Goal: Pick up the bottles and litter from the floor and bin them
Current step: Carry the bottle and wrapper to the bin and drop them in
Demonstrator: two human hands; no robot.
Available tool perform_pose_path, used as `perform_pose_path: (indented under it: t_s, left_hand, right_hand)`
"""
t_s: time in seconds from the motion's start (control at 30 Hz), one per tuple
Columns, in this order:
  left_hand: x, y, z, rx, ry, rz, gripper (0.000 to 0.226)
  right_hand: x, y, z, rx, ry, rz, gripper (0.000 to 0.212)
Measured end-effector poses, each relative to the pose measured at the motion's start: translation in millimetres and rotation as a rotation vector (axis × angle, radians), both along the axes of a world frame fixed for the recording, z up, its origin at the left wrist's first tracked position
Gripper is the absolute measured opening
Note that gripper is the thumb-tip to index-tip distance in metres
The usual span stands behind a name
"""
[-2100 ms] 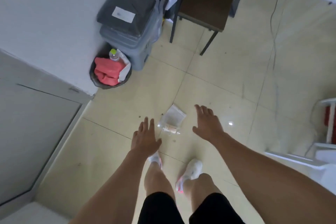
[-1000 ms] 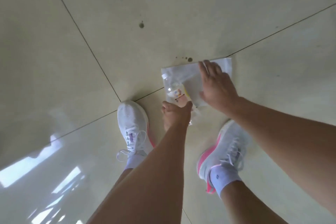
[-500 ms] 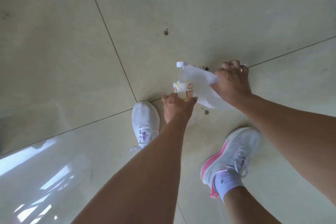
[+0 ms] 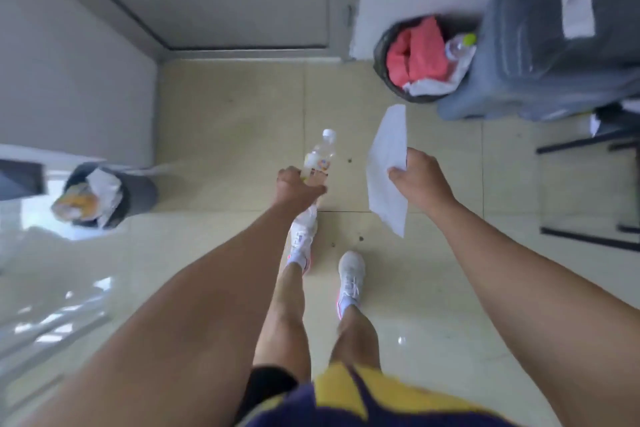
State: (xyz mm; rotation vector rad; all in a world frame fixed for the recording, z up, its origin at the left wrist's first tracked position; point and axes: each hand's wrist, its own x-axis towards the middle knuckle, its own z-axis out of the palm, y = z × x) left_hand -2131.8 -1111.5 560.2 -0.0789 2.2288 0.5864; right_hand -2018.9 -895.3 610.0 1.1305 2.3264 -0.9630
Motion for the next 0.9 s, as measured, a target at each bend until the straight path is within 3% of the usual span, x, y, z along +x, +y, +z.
perform_pose_path:
  t_s: [0.2, 0.43, 0.67, 0.9]
  left_hand:
    - [5.2, -81.6, 155.7, 0.027, 0.131, 0.106, 0.075]
    - [45.7, -208.6, 229.1, 0.064, 0.208, 0.371, 0.059]
    - [53.2, -321.2, 254.3, 0.021, 0.255, 0.535, 0.059]
    - [63.3, -462.8, 228.8, -0.113, 0.274, 0.675, 0.058]
  right_hand:
    - [-12.3, -58.4, 158.7, 0.083, 0.158, 0.134, 0.018]
    - [-24.2, -148.7, 238.4, 0.219, 0.201, 0.537, 0.035]
    - [-81.7, -267.9, 261.1, 0.205, 0.227, 0.782, 0.036]
    - [-149.7, -410.8, 231.8, 0.186, 0.195, 0.993, 0.036]
